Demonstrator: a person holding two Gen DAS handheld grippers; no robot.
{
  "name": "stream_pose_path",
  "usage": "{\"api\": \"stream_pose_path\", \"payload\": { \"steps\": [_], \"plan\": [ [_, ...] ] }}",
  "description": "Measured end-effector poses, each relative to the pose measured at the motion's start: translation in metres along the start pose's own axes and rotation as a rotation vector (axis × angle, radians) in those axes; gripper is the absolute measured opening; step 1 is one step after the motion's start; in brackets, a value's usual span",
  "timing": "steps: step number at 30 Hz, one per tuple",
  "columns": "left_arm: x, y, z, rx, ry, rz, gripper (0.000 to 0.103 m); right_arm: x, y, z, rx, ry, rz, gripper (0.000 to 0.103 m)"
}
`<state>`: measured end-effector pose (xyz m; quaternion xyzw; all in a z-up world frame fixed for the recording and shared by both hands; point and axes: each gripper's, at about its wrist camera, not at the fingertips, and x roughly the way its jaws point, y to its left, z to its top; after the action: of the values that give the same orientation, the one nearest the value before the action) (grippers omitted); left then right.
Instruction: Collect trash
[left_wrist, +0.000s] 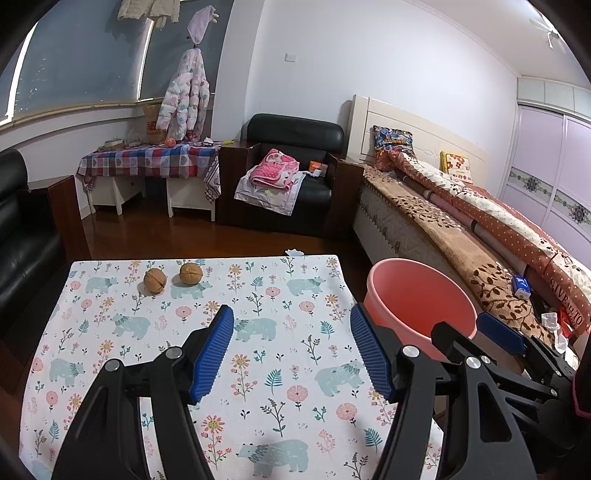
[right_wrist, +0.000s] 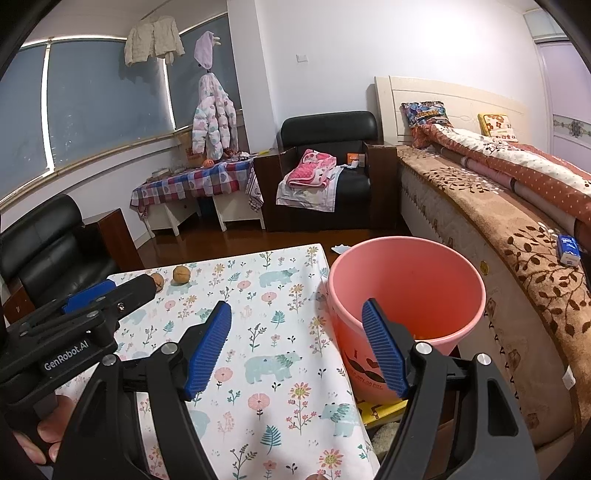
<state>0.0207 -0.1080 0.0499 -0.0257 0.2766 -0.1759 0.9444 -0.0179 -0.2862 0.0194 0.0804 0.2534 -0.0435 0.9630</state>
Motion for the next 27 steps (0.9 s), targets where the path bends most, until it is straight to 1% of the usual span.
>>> {"api": "stream_pose_path", "payload": {
  "steps": [16, 27],
  "plan": [
    [0.009, 0.002, -0.008, 0.013, 0.01, -0.006, 0.065, 0.008, -0.003, -0.004, 0.006, 0.019, 0.001, 0.074],
    [0.018, 0.005, -0.008, 0.013, 0.029, -0.006, 0.065, 0.017, -0.005, -0.007, 0.01, 0.037, 0.002, 0.074]
  ]
}}
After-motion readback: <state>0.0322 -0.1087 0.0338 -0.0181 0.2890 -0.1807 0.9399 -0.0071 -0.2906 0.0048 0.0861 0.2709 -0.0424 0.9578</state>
